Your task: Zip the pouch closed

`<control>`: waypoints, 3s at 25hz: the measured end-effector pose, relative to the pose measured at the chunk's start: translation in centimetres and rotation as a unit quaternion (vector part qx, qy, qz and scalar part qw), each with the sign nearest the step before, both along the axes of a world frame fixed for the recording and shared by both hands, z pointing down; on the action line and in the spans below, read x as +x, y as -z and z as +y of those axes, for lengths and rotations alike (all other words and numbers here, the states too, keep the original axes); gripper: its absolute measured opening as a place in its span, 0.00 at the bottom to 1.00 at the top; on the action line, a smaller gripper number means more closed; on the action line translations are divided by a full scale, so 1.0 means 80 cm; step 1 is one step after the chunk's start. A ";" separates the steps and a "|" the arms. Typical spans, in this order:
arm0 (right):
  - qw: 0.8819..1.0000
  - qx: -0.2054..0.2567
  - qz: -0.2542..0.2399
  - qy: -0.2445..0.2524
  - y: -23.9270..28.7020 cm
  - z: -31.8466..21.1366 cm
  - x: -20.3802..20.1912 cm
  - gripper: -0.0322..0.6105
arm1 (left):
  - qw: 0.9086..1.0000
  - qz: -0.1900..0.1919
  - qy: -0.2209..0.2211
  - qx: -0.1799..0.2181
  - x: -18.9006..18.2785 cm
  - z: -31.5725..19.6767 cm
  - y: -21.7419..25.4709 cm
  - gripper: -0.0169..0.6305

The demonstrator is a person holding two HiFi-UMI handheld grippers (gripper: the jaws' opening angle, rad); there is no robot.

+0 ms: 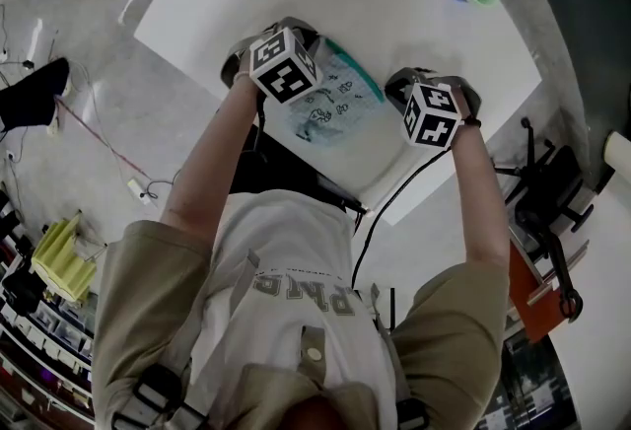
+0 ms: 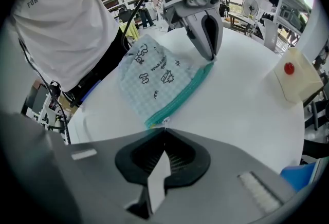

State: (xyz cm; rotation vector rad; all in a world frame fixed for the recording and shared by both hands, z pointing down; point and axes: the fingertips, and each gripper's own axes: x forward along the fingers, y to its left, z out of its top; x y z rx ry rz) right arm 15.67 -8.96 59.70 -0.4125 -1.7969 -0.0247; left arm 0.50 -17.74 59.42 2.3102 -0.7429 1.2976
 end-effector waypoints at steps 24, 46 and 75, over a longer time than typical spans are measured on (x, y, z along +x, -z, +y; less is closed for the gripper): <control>0.999 -0.014 0.012 -0.044 -0.002 0.008 0.013 0.06 | 1.000 0.007 -0.003 -0.008 0.004 0.002 -0.002 0.05; 0.964 0.052 -0.052 -0.255 0.014 -0.011 0.004 0.21 | 0.999 0.045 -0.009 0.014 0.007 -0.017 0.013 0.27; 0.584 0.335 -0.374 -0.638 0.278 -0.065 -0.010 0.20 | 0.936 0.196 0.154 0.248 -0.044 -0.023 0.234 0.22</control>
